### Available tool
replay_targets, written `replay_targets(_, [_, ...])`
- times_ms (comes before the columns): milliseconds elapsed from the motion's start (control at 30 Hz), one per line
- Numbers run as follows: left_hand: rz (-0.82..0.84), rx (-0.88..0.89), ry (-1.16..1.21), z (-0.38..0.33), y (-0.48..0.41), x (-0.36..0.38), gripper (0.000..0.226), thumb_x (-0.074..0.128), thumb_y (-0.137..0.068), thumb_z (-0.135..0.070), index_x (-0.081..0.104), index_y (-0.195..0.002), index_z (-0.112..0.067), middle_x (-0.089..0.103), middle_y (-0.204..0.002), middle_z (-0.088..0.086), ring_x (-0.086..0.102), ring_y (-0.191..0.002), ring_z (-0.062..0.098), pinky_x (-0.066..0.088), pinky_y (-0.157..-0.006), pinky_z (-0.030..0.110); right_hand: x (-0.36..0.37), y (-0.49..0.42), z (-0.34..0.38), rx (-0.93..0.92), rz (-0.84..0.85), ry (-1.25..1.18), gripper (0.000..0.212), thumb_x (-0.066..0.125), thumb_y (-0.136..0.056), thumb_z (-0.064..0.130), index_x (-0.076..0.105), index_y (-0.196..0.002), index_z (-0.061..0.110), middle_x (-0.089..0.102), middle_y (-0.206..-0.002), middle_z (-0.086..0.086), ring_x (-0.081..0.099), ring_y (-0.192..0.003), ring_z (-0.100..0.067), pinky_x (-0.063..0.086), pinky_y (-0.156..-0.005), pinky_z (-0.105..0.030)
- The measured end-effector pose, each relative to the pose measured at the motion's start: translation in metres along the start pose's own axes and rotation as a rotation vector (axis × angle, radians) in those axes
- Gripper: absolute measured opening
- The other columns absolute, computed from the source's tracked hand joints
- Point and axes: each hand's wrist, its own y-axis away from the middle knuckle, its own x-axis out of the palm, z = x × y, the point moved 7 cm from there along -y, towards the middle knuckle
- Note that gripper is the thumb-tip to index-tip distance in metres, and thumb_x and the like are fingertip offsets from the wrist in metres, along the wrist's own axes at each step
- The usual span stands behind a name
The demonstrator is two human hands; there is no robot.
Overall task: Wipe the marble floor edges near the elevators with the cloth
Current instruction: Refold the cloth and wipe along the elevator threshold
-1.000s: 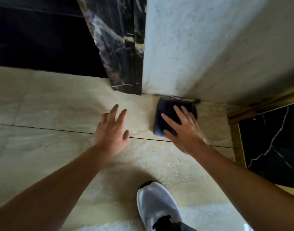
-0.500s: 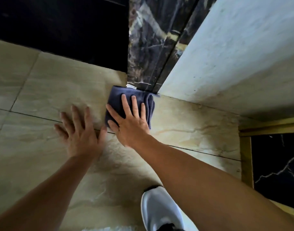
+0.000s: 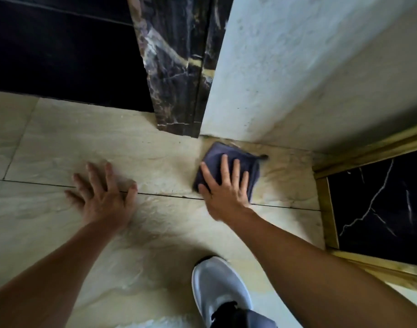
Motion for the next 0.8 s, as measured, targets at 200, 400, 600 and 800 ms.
replay_targets(200, [-0.064,0.027,0.004,0.007,0.005,0.002,0.086,0.02,-0.083,-0.07,0.01,-0.158,-0.029,0.004,-0.168,0.013,-0.002,-0.152,0.046,-0.003,-0.118,0.064,0.026,0.047,0.127,-0.586,0.088,0.101,0.058,0.035,-0.1,0.051,0.019,-0.154,0.04,0.002,-0.167,-0.003,-0.007,-0.151,-0.036,-0.004,-0.119,-0.06])
replay_targets(400, [-0.057,0.016,0.032,0.004,0.008,0.001,0.086,0.021,-0.086,-0.074,0.011,-0.159,-0.029,0.008,-0.168,0.016,0.0,-0.152,0.046,-0.002,-0.118,0.063,-0.001,0.016,-0.075,0.042,-0.115,0.038,0.059,0.01,-0.093,0.064,0.002,-0.151,0.053,-0.006,-0.167,-0.001,-0.005,-0.152,-0.035,0.006,-0.119,-0.059])
replay_targets(600, [-0.094,0.06,0.098,0.01,0.004,0.009,0.086,0.029,-0.085,-0.076,0.007,-0.156,-0.034,0.006,-0.166,0.018,0.002,-0.149,0.052,0.006,-0.116,0.071,-0.006,0.01,-0.118,0.403,-0.061,-0.085,0.059,0.017,-0.098,0.059,-0.012,-0.149,0.052,-0.017,-0.165,-0.004,-0.015,-0.15,-0.037,-0.004,-0.119,-0.061])
replay_targets(800, [-0.067,0.083,0.191,0.011,-0.004,0.021,0.093,0.024,-0.081,-0.08,0.0,-0.157,-0.032,0.0,-0.166,0.024,0.007,-0.149,0.053,0.017,-0.114,0.072,0.035,0.037,0.067,-0.448,0.061,0.096,0.055,0.03,-0.099,0.051,0.007,-0.149,0.053,-0.013,-0.166,-0.002,-0.022,-0.148,-0.039,-0.014,-0.113,-0.065])
